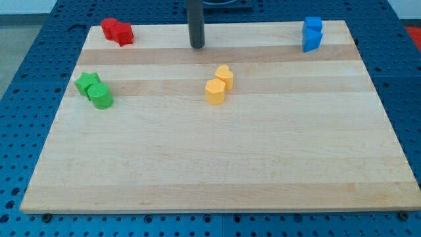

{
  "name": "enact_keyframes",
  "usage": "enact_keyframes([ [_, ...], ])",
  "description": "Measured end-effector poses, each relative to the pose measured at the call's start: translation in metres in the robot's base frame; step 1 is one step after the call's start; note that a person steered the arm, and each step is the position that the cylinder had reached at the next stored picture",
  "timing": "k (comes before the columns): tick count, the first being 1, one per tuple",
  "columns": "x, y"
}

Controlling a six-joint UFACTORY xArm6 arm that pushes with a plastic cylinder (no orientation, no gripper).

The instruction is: Point your arm to green star

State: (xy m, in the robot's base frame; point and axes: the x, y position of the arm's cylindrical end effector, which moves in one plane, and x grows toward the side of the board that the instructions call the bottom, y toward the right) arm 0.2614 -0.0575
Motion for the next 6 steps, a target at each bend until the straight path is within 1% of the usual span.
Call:
enact_keyframes([
  [3, 0.014, -0.026],
  [6, 0.056, -0.046],
])
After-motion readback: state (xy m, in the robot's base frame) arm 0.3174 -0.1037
